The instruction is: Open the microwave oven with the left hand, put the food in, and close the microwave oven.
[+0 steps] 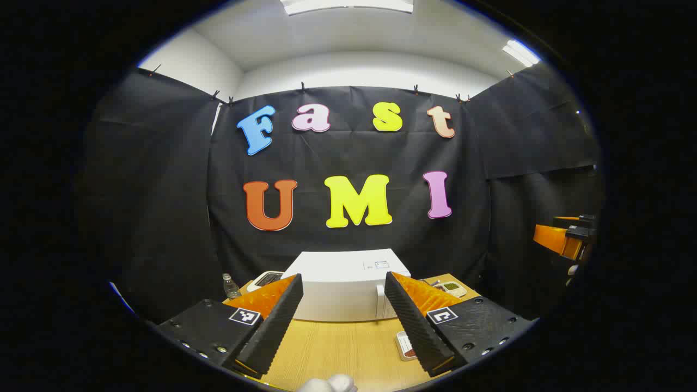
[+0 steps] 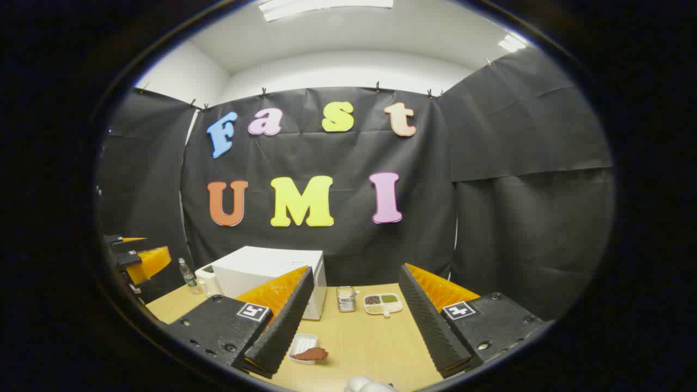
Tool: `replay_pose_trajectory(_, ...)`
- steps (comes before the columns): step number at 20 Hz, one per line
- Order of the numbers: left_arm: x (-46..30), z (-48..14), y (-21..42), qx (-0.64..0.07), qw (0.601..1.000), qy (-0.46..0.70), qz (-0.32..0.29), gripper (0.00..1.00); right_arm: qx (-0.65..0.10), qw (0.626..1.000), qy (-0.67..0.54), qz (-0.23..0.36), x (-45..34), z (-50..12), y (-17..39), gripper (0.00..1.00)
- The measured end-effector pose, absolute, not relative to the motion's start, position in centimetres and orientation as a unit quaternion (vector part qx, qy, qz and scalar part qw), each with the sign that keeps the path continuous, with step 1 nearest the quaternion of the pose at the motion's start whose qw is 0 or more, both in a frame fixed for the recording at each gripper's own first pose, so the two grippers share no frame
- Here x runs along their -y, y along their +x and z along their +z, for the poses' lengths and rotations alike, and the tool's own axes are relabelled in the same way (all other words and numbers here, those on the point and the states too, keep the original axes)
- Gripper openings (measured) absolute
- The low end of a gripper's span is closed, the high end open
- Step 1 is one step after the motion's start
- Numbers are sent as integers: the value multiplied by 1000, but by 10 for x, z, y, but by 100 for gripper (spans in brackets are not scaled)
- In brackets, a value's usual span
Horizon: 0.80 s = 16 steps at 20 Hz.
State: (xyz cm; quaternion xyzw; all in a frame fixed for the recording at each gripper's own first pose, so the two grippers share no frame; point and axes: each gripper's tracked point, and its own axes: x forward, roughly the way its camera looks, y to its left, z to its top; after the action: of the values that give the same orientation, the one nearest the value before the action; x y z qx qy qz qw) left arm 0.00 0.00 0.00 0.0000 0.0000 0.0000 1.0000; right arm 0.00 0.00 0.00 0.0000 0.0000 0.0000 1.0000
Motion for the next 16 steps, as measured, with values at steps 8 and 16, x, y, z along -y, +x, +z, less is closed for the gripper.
replay_pose_trajectory(8,-6,-2,10,-4,1000,1,5,95,-8,1000,-2,11,-11,-6,9,92)
replay_pose_trajectory(16,4,-25,40,-8,1000,-6,-3,95,-13,1000,6,5,-3,-8,19,92)
